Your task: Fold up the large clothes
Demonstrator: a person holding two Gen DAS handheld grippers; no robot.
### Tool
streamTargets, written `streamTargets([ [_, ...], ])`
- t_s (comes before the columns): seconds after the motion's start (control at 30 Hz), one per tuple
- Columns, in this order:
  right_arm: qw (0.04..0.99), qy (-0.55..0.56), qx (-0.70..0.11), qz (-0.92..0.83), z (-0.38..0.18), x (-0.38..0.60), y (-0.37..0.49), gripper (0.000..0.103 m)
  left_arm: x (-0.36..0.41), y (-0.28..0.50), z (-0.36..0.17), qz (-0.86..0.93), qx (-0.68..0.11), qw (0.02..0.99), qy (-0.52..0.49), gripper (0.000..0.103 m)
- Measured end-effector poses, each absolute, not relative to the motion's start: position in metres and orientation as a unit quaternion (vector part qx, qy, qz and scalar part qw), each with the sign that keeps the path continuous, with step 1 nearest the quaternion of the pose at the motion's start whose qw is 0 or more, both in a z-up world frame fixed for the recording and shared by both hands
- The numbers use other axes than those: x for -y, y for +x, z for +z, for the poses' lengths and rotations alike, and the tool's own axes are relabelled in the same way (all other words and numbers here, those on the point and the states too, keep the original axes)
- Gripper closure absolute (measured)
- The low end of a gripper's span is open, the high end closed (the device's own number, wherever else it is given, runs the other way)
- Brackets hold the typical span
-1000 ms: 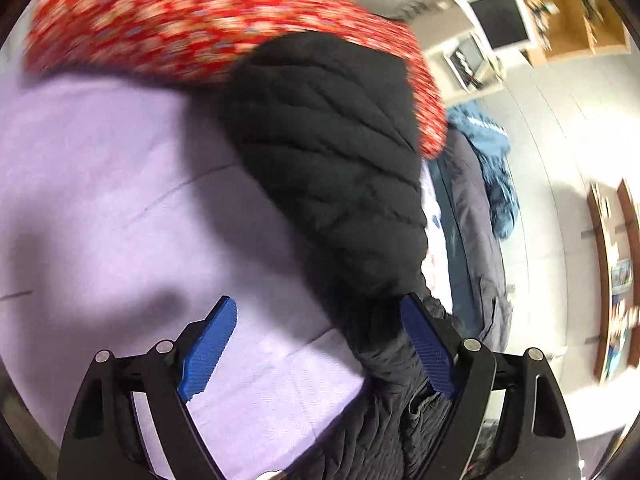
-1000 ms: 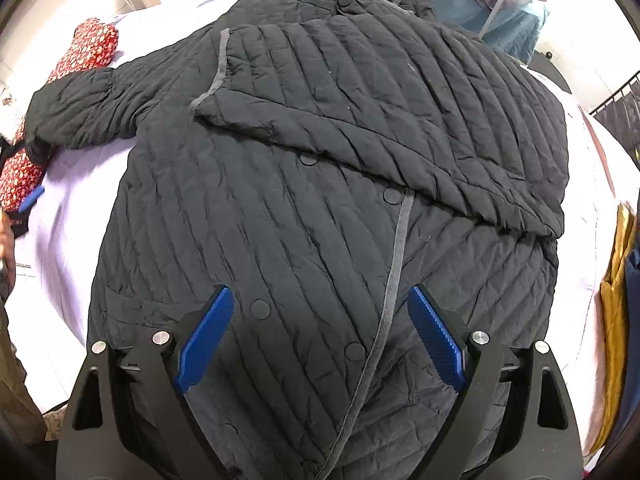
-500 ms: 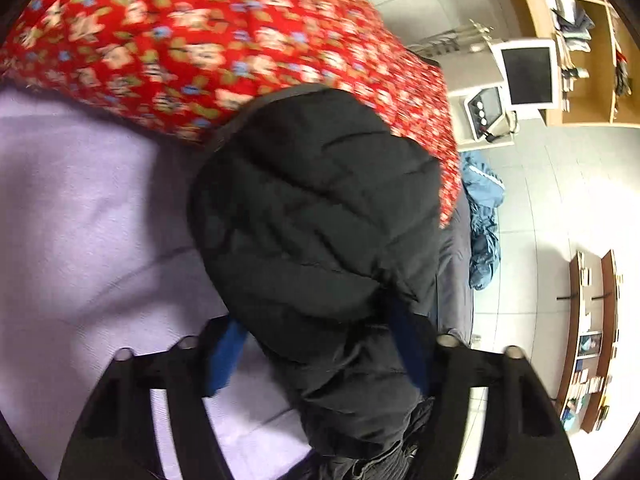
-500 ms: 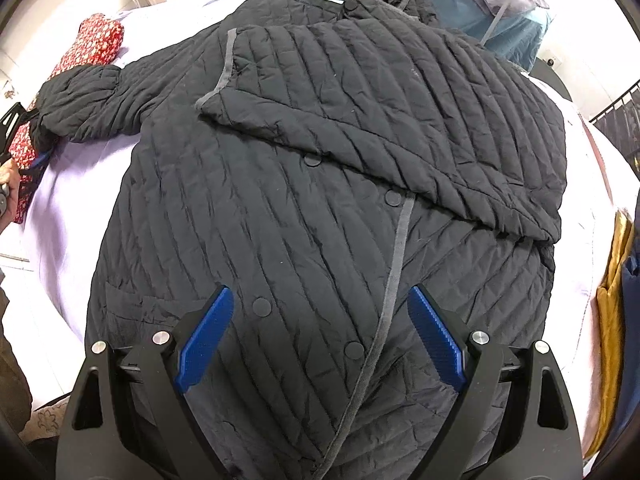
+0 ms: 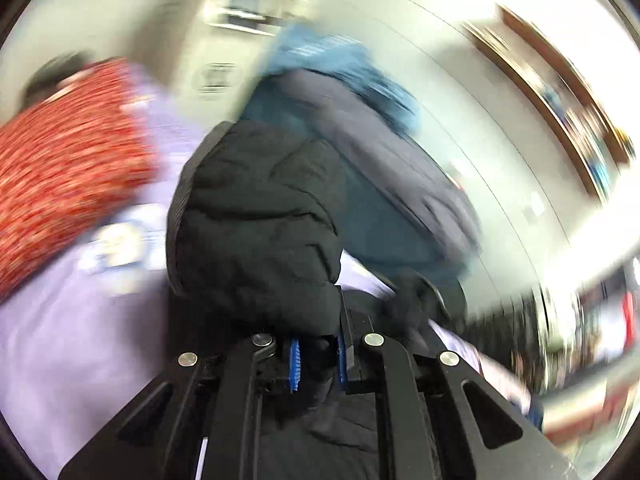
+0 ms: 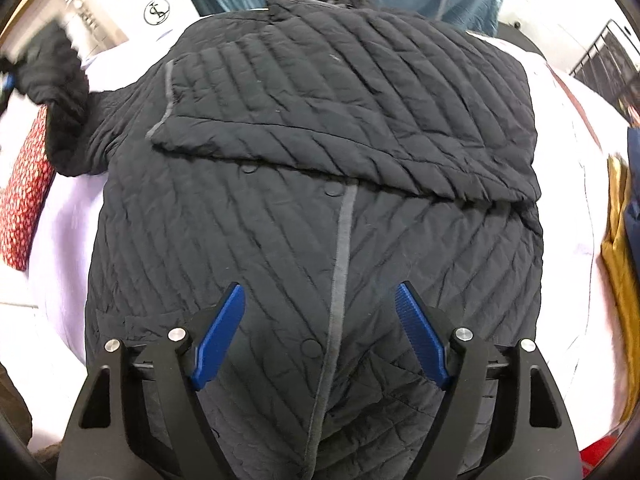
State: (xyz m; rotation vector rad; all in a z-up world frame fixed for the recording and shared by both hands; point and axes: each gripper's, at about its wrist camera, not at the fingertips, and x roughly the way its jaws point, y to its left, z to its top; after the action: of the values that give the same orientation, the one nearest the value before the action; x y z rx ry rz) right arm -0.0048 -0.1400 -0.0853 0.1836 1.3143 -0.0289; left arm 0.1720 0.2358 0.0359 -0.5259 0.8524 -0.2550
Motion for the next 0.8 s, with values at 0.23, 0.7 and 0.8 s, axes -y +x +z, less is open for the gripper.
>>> streamTargets([
  [0.23,0.789,0.127,-0.599,-0.055,-0.084,0.183,-0.018,0.026,-0.031,0.168,0.008,-0.260,-0.472,0.837,-0.096,0.091],
  [0.7,0.756,0.198,-0.611,-0.131,-0.104,0.248,-0.045,0.026,0.102,0.101,-0.069,-0.336,-0.538,0.766,0.106,0.021],
  [0.8,0.759,0.193,-0.609,-0.126,-0.102,0.247,-0.037,0.026,0.096,0.090,-0.064,-0.337,-0.531,0.770,0.108,0.019],
])
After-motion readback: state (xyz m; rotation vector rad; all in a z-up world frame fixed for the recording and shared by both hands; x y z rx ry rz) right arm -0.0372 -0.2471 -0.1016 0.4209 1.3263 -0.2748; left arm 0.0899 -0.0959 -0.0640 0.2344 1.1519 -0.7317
